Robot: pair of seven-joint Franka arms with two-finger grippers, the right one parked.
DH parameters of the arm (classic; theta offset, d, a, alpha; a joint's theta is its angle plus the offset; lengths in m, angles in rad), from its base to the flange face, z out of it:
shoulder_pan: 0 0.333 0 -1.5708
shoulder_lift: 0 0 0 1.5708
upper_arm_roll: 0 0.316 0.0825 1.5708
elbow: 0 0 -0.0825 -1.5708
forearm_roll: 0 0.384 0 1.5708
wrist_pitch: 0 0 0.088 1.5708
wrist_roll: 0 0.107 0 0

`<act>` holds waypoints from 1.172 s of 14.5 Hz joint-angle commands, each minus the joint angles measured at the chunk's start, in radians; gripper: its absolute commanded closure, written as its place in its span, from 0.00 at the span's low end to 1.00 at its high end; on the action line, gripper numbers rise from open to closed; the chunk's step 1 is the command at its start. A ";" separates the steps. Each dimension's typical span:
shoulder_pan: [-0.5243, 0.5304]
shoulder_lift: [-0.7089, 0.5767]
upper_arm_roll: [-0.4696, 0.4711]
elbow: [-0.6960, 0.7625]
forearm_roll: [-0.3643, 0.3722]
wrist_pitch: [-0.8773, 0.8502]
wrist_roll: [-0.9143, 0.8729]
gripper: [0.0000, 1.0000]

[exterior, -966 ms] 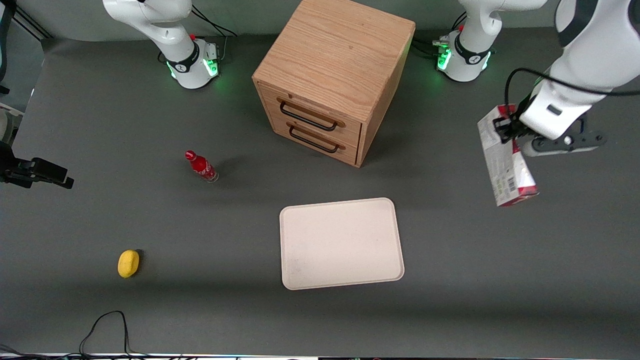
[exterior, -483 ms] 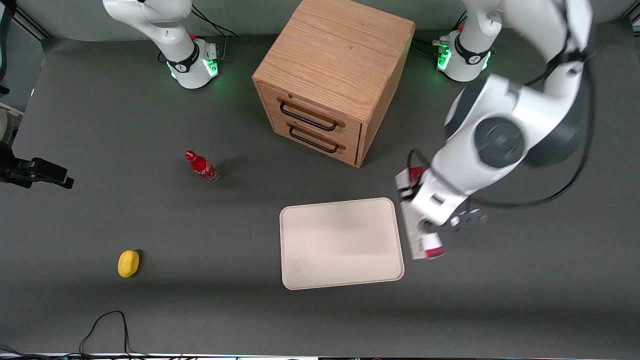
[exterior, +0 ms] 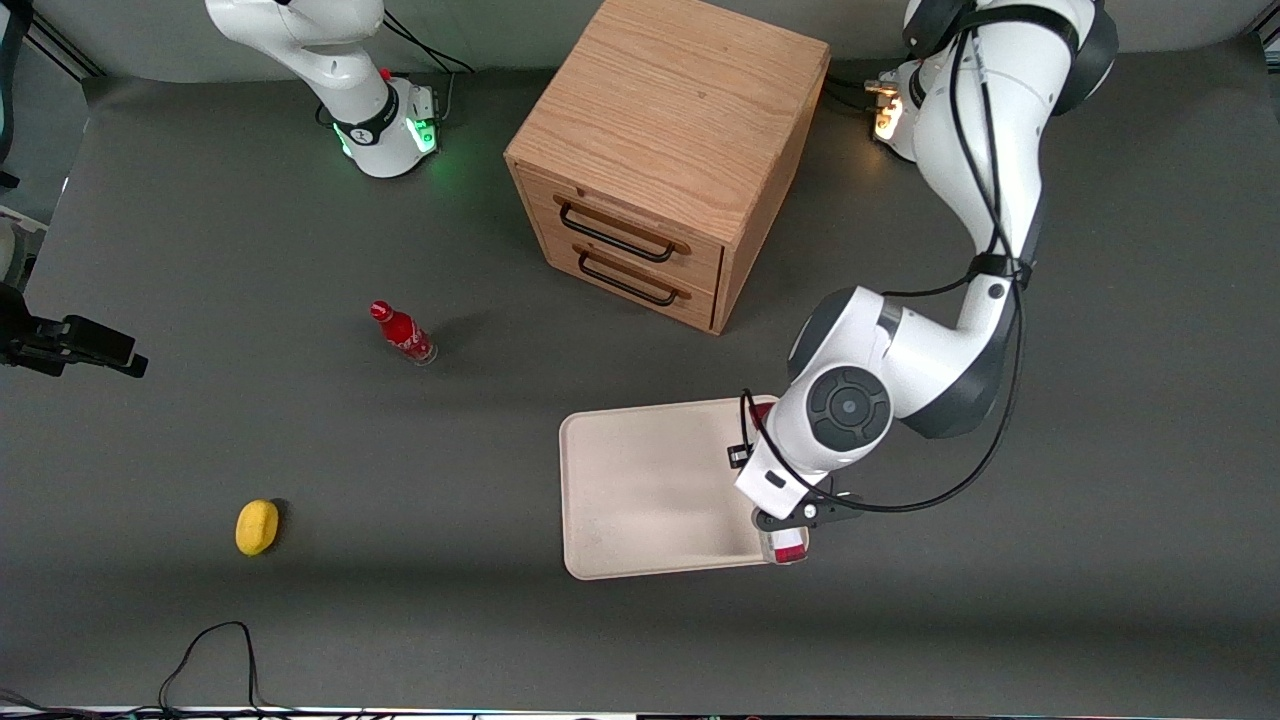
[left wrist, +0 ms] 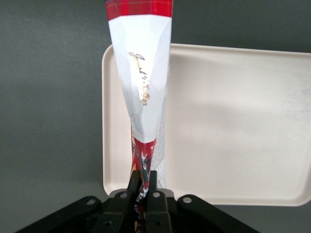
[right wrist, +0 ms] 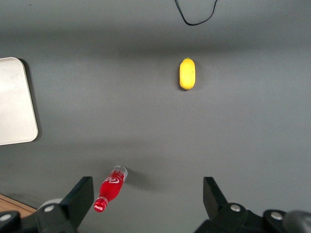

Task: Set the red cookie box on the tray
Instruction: 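Carry the held cookie box over the white tray and lower it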

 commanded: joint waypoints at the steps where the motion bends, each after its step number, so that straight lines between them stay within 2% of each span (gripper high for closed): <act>1: -0.010 -0.027 0.007 -0.080 0.039 0.073 -0.015 1.00; 4: -0.010 -0.031 0.007 -0.167 0.040 0.172 -0.018 1.00; 11: -0.010 -0.031 0.005 -0.186 0.040 0.175 -0.018 0.98; 12: -0.008 -0.031 0.005 -0.187 0.040 0.175 -0.018 0.81; 13: -0.007 -0.033 0.007 -0.189 0.040 0.175 -0.020 0.13; 14: -0.005 -0.034 0.007 -0.187 0.040 0.175 -0.020 0.00; 17: -0.004 -0.040 0.007 -0.187 0.040 0.170 -0.021 0.00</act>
